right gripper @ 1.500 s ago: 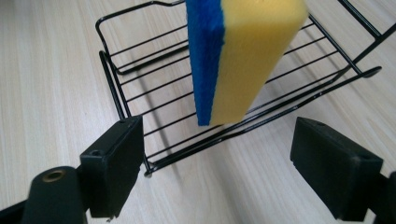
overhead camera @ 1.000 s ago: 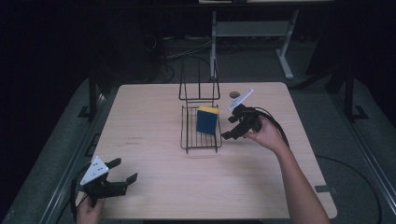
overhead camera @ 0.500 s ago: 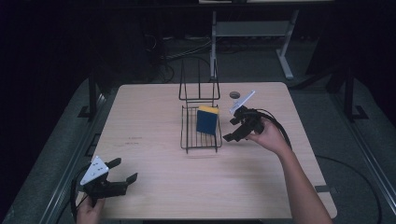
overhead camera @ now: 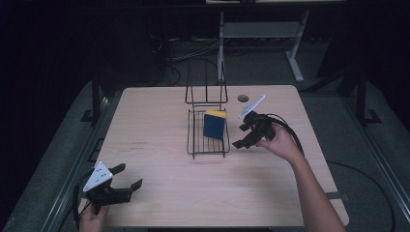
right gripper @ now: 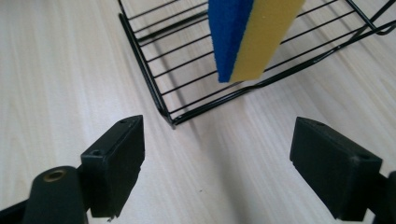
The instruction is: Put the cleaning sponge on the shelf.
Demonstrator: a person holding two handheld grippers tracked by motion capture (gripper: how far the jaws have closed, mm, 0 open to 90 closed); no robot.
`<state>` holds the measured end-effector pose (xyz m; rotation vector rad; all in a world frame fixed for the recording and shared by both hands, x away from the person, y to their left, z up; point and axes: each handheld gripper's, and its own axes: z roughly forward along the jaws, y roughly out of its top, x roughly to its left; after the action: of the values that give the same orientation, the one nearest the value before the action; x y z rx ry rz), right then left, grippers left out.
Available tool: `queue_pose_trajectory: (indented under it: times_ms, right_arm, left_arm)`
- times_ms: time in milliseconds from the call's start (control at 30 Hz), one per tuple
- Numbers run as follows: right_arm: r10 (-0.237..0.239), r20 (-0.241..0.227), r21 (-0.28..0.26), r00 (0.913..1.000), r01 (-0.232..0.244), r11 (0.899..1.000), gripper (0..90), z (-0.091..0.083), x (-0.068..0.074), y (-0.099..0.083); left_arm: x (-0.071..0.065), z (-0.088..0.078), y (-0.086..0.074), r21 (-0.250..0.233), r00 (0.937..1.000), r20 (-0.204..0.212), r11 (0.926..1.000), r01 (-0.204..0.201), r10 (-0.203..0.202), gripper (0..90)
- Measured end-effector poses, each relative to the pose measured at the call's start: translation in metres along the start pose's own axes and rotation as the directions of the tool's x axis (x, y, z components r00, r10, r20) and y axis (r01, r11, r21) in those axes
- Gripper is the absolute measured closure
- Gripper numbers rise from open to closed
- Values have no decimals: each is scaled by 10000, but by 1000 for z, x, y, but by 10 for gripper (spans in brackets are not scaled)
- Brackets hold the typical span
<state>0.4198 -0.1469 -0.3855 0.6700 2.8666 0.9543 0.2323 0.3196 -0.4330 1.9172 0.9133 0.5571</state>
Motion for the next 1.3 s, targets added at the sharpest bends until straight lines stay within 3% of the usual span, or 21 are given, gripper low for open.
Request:
queue_pose_trajectory:
  times_ms: [167,700,1300]
  right_arm:
    - [99,-105,-257,9999,-101,9996,175,-2,3,-7]
    - [273,-77,-138,9996,-274,9995,174,-5,9,-28]
    - [115,-113,65,9999,-114,9999,174,-3,22,-45]
  left_arm:
    - [0,0,0,-12,10000,-2,10000,-35,35,141]
    - [0,1,1,6,10000,-9,10000,-49,49,141]
    - [-1,1,0,13,10000,-13,10000,-15,15,141]
